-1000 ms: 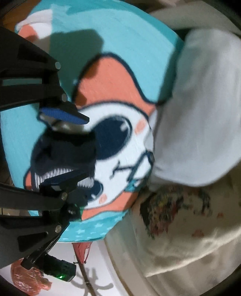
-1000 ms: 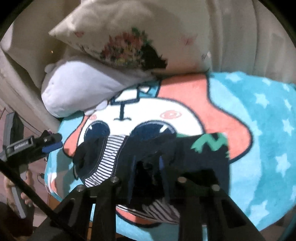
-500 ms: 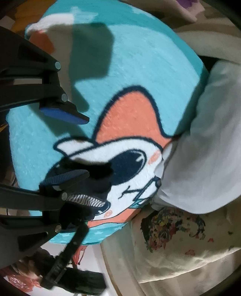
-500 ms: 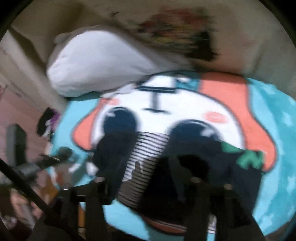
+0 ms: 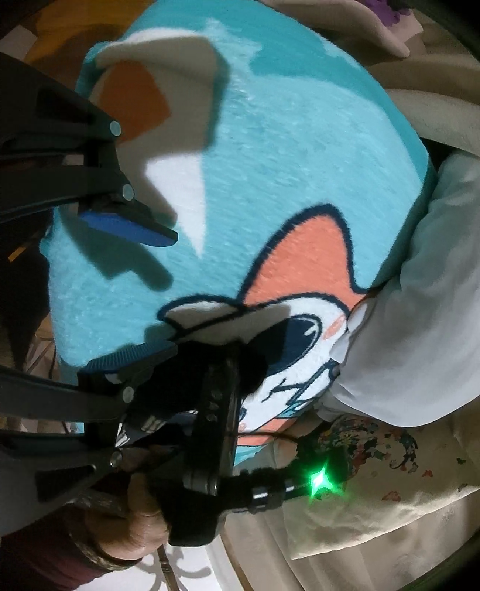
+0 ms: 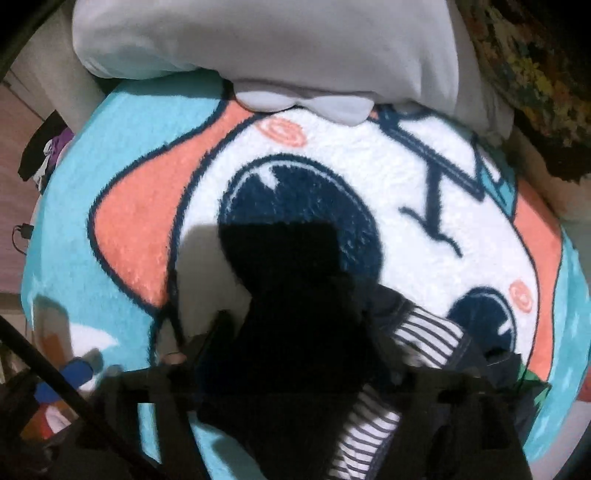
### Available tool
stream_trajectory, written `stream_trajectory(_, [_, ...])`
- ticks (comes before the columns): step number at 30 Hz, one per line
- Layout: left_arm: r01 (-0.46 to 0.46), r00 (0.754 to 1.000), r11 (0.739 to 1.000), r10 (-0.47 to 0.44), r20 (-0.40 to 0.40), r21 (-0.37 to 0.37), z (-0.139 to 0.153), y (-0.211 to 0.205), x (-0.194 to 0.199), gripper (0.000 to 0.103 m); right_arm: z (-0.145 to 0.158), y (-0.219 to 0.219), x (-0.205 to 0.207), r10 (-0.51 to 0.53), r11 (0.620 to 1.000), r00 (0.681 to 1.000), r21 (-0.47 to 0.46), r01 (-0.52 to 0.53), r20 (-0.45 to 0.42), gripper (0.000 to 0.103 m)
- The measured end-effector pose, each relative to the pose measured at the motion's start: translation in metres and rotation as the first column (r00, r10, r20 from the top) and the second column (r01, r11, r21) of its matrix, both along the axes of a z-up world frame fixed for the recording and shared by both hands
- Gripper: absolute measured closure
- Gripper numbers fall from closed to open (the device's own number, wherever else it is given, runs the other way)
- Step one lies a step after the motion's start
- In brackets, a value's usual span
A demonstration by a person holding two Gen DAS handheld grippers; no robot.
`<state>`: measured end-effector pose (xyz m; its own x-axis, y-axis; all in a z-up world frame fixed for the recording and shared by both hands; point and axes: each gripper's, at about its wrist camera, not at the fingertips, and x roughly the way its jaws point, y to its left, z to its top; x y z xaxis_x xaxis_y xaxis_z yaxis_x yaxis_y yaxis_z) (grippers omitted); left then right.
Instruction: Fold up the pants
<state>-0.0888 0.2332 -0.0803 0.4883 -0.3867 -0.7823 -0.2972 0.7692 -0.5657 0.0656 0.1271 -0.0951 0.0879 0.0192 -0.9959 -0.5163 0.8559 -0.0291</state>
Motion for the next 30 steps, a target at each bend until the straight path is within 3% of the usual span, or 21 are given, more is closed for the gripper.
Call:
stream_trajectory(1, [-0.001,1.0,1.0,0.001,-0.001,-0.005,-0.001,0.0,0.0,0.051,0.002,-0.004,0.001,-0.002,1.0,1.0,0.0,0.002,0.003,0.064])
stream_trajectory(4, [0.013,1.0,1.0,-0.013,0.002,-0.015,-0.001,-0.004,0.006,0.049,0.008,-0.023,0.005,-0.039,0.998,0.999,0.052,0.039,-0.01,0.075])
stream_trajectory(8, [0.088,0.995,0.996,-0.088,0.04,0.009,0.004,-0.024,0.021,0.041,0.019,-0.046,0.008,-0.094,0.983,0.995,0.155,0.098,-0.032,0.075])
stream_trajectory(16, [0.271,0.959,0.962,-0.273,0.074,0.036,-0.005,-0.083,0.05,0.042,0.047,-0.08,0.004,-0.154,0.95,0.987,0.267,0.163,-0.052,0.075])
stream_trajectory(18, [0.29,0.954,0.957,-0.289,0.08,0.01,-0.006,-0.09,0.054,0.059,0.053,-0.082,0.0,-0.166,0.941,0.985,0.29,0.174,-0.052,0.075])
stream_trajectory(19, [0.307,0.949,0.952,-0.305,0.083,-0.009,-0.006,-0.094,0.058,0.075,0.057,-0.088,-0.001,-0.174,0.934,0.983,0.306,0.183,-0.054,0.075])
stream_trajectory(20, [0.319,0.945,0.948,-0.317,0.084,-0.014,-0.005,-0.099,0.06,0.081,0.058,-0.089,-0.003,-0.182,0.929,0.982,0.318,0.19,-0.056,0.075])
stream_trajectory(30, [0.383,0.906,0.92,-0.392,0.16,0.087,0.057,-0.142,0.06,0.083,0.093,-0.15,-0.004,-0.288,0.832,0.956,0.479,0.281,-0.059,0.075])
